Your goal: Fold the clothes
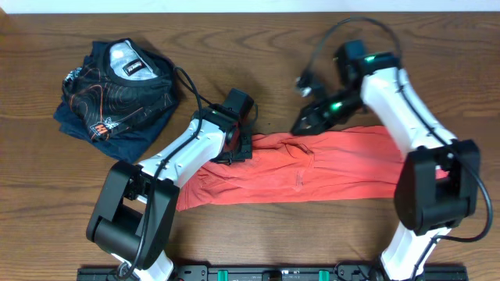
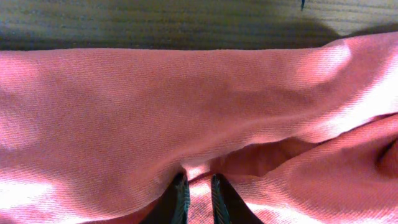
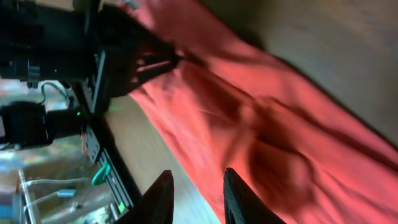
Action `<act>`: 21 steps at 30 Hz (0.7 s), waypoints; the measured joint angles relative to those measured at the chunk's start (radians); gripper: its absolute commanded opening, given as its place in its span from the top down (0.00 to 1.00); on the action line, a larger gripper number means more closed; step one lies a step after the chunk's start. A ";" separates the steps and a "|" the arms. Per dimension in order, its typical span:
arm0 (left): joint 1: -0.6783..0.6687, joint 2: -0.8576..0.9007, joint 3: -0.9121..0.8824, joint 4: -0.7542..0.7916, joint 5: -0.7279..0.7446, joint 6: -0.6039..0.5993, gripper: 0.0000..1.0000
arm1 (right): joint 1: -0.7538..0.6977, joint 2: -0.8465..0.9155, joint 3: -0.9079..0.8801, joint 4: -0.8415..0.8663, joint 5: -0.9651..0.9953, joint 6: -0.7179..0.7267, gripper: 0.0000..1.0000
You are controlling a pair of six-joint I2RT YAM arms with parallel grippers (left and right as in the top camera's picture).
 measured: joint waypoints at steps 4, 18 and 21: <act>0.000 0.000 0.000 0.002 0.000 0.000 0.84 | 0.073 0.000 -0.089 0.118 -0.021 0.068 0.75; 0.000 0.000 0.000 0.002 0.000 0.000 0.83 | 0.126 0.000 -0.319 0.379 0.167 0.303 0.74; 0.000 0.000 0.000 -0.005 0.000 0.000 0.83 | 0.126 0.000 -0.350 0.418 0.284 0.374 0.74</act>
